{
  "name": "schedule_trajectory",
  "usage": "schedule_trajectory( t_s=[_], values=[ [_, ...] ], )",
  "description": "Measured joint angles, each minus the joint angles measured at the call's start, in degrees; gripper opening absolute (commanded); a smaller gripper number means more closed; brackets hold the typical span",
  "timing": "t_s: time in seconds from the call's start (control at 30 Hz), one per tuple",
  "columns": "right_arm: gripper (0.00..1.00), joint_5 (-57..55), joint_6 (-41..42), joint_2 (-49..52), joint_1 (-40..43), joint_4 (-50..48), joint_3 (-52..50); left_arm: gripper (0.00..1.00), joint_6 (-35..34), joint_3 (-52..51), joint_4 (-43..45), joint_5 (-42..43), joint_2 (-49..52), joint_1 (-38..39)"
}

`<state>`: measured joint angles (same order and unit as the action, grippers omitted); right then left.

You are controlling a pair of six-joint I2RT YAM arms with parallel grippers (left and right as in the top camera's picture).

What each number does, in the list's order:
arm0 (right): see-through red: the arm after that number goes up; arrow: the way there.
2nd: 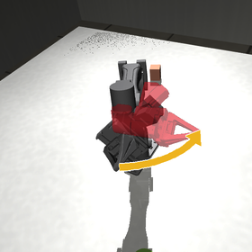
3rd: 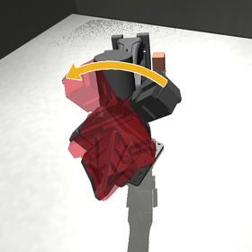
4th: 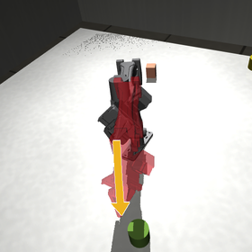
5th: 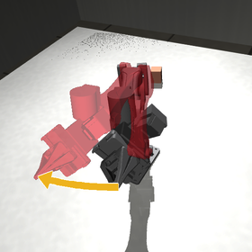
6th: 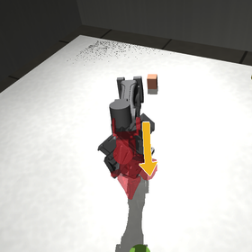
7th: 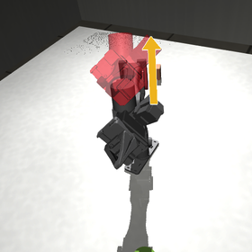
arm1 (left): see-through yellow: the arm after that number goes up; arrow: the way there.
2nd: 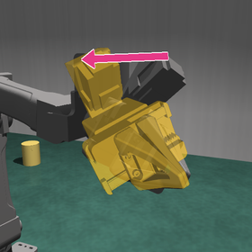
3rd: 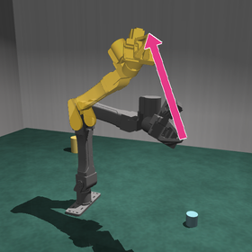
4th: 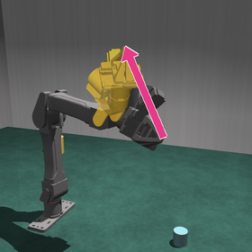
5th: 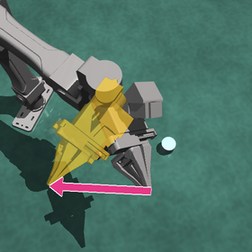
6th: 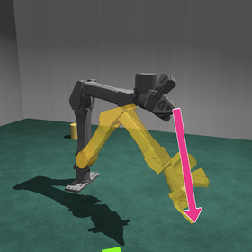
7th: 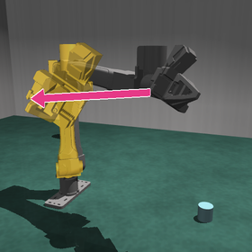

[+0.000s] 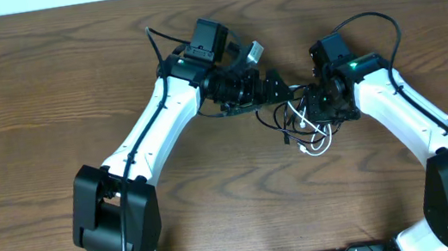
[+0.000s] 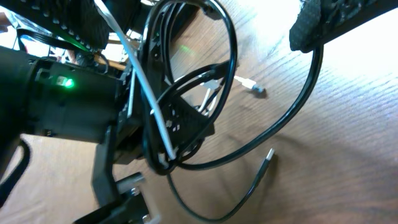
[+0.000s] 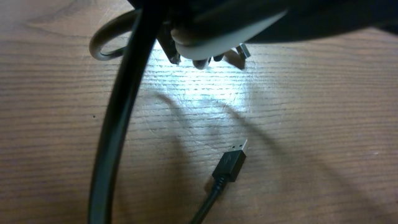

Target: Untangle cables

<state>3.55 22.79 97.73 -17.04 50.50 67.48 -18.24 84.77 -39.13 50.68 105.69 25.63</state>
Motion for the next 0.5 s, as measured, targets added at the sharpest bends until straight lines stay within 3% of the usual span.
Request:
schedule_trajectory(
  t_s=[0.2, 0.4, 0.5],
  values=[
    [0.03, 0.02, 0.00, 0.00, 0.00, -0.24, 0.00, 0.95, -2.47, 0.00, 3.56, 0.48, -0.02, 0.37],
    [0.05, 0.02, 0.00, 0.00, 0.00, -0.33, 0.00, 0.75, -2.36, 0.02, 1.84, -0.37, -0.02, 0.57],
    [0.06, 0.00, 0.00, 0.00, 0.02, -0.55, 0.00, 0.57, -1.40, 0.00, -1.25, -3.65, -0.02, 1.29]
  ],
)
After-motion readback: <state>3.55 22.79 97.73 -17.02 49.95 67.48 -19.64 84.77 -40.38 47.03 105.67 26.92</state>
